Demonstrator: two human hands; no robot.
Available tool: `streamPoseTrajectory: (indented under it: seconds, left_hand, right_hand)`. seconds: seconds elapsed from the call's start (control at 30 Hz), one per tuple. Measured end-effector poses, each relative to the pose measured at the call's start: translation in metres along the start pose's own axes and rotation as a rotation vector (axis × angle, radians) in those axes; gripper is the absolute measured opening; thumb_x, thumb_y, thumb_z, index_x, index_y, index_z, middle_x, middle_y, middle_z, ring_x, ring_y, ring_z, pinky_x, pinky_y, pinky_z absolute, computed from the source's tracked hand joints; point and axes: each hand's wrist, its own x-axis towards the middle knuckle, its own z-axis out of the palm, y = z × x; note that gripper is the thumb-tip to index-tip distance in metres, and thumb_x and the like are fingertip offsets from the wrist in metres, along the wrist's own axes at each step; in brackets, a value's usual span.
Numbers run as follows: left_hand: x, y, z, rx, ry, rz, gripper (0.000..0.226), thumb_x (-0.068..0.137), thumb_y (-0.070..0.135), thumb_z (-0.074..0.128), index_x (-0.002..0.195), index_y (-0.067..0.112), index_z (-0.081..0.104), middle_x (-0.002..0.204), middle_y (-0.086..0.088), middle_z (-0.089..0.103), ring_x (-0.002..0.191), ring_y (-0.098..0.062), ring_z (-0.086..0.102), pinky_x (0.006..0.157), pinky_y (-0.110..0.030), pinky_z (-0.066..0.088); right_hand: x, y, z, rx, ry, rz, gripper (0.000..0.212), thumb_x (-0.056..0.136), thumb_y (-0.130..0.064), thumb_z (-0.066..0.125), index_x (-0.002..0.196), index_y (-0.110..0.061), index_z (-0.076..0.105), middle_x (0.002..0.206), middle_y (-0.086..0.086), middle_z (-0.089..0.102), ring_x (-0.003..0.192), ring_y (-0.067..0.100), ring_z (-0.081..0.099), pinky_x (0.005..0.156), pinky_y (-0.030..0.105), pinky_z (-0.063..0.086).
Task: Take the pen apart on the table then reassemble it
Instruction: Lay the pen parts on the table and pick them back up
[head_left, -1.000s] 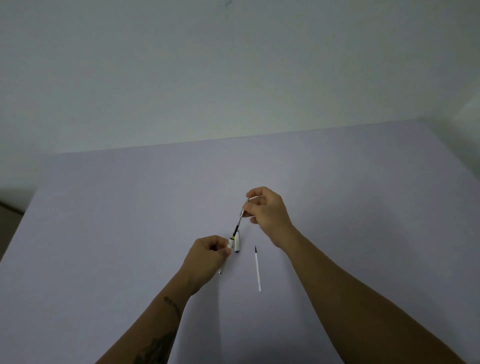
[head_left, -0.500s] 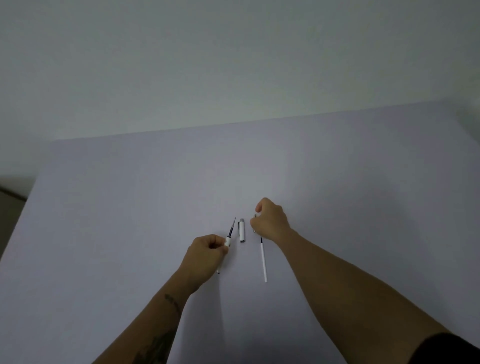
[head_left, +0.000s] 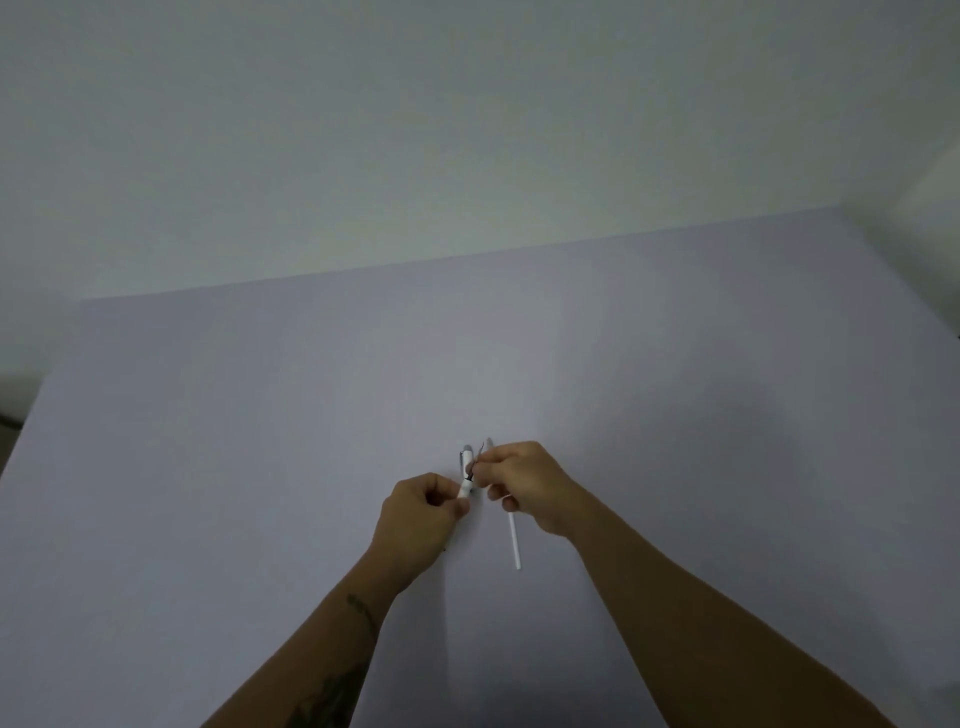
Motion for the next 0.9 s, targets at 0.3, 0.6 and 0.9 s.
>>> streamPoseTrajectory:
  seconds: [0.3, 0.6, 0.9]
  left_hand:
    - [-0.001, 0.004, 0.009, 0.025, -0.005, -0.03, 0.007, 0.089, 0.016, 0.066, 0.085, 0.014, 0.071, 0.078, -0.001, 0.065, 0.069, -0.014, 0.056, 0.062, -0.023, 0.046]
    - [-0.009, -0.002, 0.007, 0.011, -0.06, -0.074, 0.015, 0.094, 0.011, 0.054, 0.089, 0.013, 0.068, 0.082, -0.008, 0.069, 0.079, -0.022, 0.067, 0.066, -0.029, 0.052]
    - [-0.013, -0.009, 0.006, 0.017, -0.057, -0.084, 0.015, 0.093, 0.006, 0.055, 0.095, 0.013, 0.069, 0.086, -0.009, 0.068, 0.078, -0.019, 0.064, 0.072, -0.031, 0.052]
  right_hand:
    - [0.003, -0.016, -0.041, 0.035, 0.33, -0.073, 0.02, 0.087, -0.011, 0.062, 0.068, -0.009, 0.068, 0.068, 0.003, 0.07, 0.056, 0.013, 0.057, 0.054, 0.024, 0.044]
    - [0.0, 0.013, -0.042, -0.76, 0.28, 0.059, 0.02, 0.078, -0.019, 0.059, 0.064, -0.013, 0.047, 0.068, 0.0, 0.052, 0.063, 0.02, 0.054, 0.06, 0.023, 0.043]
    - [-0.006, 0.021, -0.037, -0.869, 0.318, -0.035, 0.006, 0.078, -0.017, 0.055, 0.075, -0.011, 0.055, 0.077, 0.002, 0.06, 0.074, 0.024, 0.061, 0.058, 0.024, 0.042]
